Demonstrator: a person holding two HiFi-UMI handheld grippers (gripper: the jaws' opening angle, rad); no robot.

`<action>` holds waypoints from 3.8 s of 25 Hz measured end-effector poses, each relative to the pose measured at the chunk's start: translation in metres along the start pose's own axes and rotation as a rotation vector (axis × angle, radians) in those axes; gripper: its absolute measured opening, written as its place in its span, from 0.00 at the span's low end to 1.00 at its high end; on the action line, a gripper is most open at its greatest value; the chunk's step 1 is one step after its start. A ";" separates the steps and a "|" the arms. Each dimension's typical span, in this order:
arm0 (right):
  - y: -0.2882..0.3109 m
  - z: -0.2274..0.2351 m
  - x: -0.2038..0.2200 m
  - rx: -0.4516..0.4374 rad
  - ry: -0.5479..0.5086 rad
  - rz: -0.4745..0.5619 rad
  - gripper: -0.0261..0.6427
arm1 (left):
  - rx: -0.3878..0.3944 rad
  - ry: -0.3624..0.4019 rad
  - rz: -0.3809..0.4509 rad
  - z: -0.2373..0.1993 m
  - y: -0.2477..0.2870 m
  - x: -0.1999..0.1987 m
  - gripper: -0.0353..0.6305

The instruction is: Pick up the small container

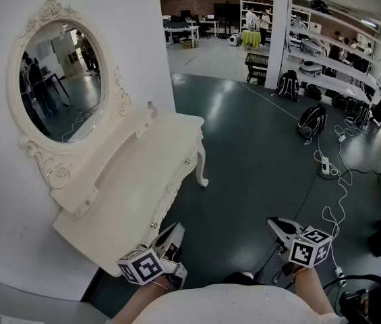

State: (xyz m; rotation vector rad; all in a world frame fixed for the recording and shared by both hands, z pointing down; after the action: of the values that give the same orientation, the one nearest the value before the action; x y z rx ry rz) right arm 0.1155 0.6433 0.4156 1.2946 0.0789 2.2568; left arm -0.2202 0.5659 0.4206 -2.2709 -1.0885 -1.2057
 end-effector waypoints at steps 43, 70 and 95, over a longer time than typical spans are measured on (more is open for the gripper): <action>0.297 0.236 -0.224 -0.033 -0.054 -0.139 0.04 | -0.354 0.115 0.064 -0.102 0.358 -0.067 0.05; 0.620 0.205 -0.343 -0.162 -0.212 -0.268 0.04 | -0.424 0.098 0.132 -0.304 0.488 -0.237 0.05; 0.900 0.136 -0.353 -0.868 -0.498 -0.826 0.04 | -1.134 -0.060 0.435 -0.367 0.540 -0.253 0.06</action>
State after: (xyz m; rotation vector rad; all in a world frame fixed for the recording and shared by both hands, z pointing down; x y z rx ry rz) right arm -0.0074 -0.3230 0.4852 1.0051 -0.4219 1.0210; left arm -0.0957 -0.1221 0.4525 -3.0589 0.2556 -1.8034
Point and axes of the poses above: the fingertips, and each gripper's own axes: y forward along the fingers, z to its right, x out of its underside, the point moved 8 cm from there along -y, backward along the fingers, and after that the axes turned 12 degrees about y, right-handed, at the moved point
